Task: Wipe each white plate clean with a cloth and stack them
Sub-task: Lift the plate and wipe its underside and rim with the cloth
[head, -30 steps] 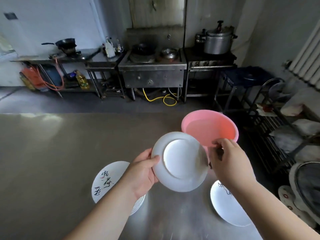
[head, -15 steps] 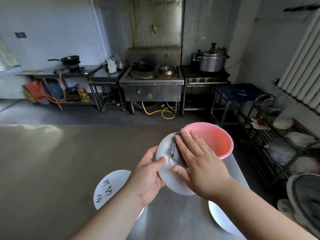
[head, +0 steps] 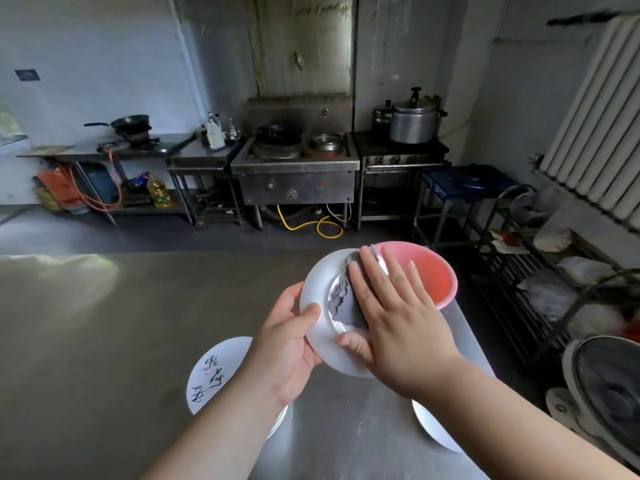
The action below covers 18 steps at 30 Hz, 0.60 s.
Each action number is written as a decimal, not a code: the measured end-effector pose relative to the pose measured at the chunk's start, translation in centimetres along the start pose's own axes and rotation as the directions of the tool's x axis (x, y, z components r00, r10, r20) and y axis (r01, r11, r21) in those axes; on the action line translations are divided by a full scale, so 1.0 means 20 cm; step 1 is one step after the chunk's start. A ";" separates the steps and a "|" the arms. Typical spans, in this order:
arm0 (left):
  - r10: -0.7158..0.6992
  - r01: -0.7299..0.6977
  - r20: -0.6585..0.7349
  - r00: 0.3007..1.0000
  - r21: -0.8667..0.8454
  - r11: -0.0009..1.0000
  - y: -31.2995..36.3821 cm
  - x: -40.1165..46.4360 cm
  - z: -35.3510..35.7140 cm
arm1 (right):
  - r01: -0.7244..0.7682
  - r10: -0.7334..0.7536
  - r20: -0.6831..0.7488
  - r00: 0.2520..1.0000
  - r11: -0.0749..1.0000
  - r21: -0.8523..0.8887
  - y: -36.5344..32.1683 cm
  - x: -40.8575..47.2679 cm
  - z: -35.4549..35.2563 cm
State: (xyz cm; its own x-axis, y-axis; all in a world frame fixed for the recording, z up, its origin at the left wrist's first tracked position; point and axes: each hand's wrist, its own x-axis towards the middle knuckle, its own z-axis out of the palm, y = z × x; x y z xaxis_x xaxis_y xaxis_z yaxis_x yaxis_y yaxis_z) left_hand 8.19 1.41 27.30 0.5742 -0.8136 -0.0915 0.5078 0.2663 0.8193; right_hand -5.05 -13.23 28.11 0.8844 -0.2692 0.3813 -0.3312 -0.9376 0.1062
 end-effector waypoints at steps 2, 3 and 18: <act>0.030 -0.031 -0.041 0.999 -0.020 0.999 0.02 0.02 0.01 | 0.066 -0.064 -0.060 0.996 0.997 0.033 -0.08 -0.09 0.06; 0.044 -0.045 -0.056 0.997 -0.023 0.999 0.03 0.02 0.01 | 0.093 -0.088 -0.087 0.992 0.994 0.051 -0.11 -0.15 0.09; 0.073 -0.077 -0.045 0.996 -0.084 0.993 0.04 -0.01 -0.01 | 0.047 -0.029 -0.150 0.988 0.991 0.122 -0.12 -0.28 0.12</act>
State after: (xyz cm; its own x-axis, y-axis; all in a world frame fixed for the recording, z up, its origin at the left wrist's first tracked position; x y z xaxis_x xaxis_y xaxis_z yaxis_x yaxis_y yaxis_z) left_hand 8.70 1.88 27.84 0.6380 -0.7680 -0.0564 0.5145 0.3707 0.7732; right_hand -8.42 -9.94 23.44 0.8343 -0.2062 0.5113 -0.2464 -0.9691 0.0112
